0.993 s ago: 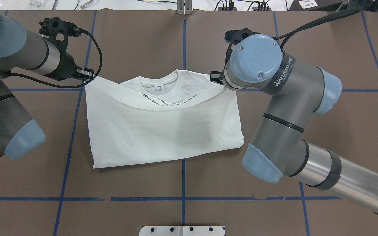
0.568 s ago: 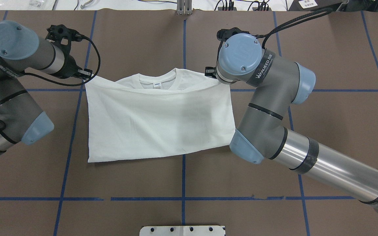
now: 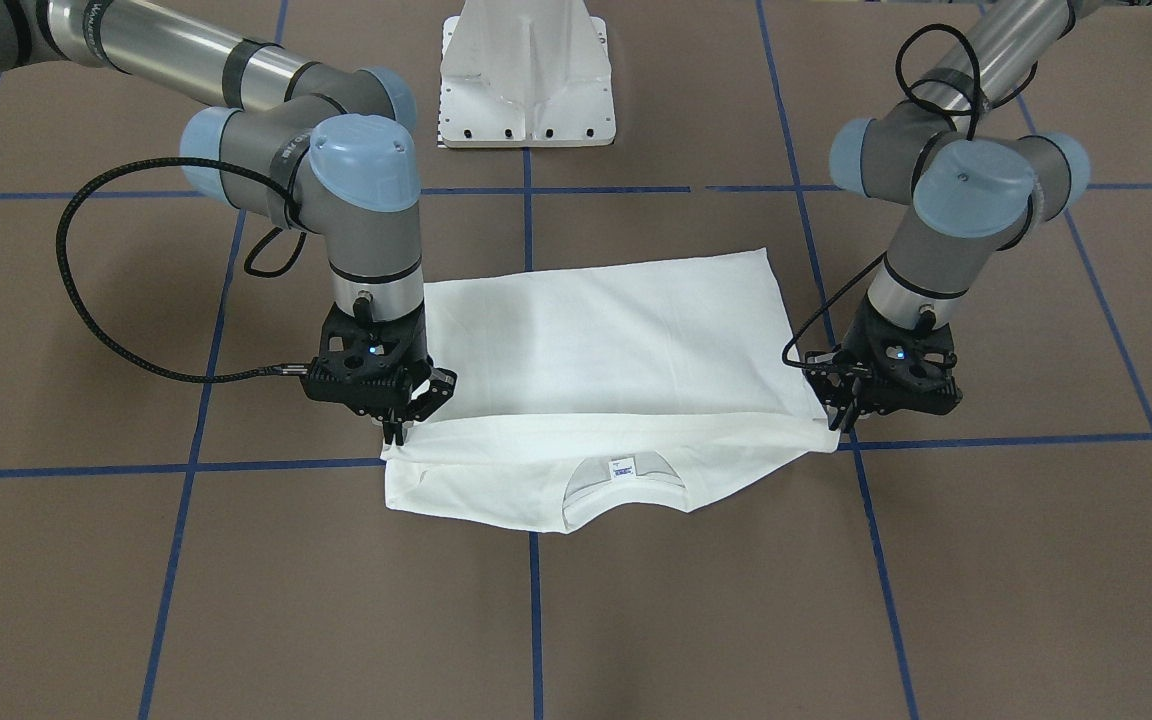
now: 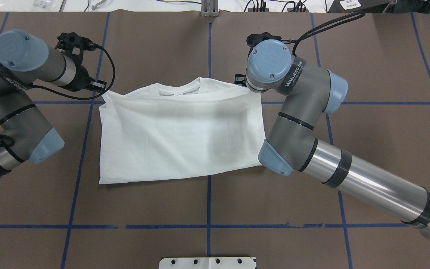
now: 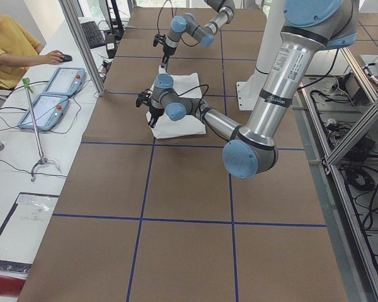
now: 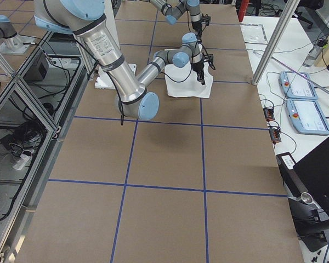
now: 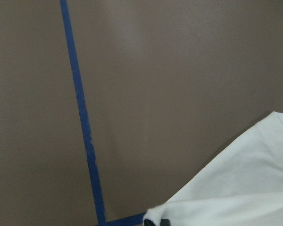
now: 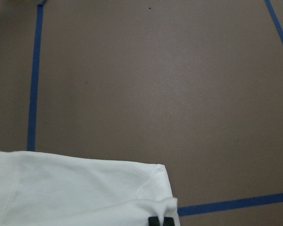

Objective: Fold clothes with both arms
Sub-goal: 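Release the hem and raise both grippers, moving the left gripper toward the shirt's side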

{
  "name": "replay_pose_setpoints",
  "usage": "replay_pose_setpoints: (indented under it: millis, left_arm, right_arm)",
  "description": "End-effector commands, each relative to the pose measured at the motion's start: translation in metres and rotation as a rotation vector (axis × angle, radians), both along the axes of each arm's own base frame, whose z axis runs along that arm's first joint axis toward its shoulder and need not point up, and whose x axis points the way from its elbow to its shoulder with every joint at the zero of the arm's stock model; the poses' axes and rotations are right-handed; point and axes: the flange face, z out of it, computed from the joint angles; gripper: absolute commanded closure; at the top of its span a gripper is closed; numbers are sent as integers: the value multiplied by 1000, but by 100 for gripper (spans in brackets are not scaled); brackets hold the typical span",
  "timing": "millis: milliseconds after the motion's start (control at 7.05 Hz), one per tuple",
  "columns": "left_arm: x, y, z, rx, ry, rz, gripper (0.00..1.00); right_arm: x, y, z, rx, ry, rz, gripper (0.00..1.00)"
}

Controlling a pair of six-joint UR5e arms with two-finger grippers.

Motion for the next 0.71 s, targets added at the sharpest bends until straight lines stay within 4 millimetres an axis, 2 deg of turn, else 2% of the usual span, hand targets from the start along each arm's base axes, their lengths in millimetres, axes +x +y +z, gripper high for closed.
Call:
replay_pose_setpoints:
  millis: [0, 142, 426, 568]
  left_arm:
    - [-9, 12, -20, 30, 36, 9, 0]
    - [-18, 24, -31, 40, 64, 21, 0]
    - [-65, 90, -9, 15, 83, 32, 0]
    - [-67, 125, 6, -28, 112, 29, 0]
  right_arm:
    - [-5, -5, 4, 22, -28, -4, 0]
    - [-4, -5, 1, 26, -32, -8, 0]
    - [-3, -5, 2, 28, -32, -9, 0]
    - [-3, -4, 0, 29, -35, -10, 0]
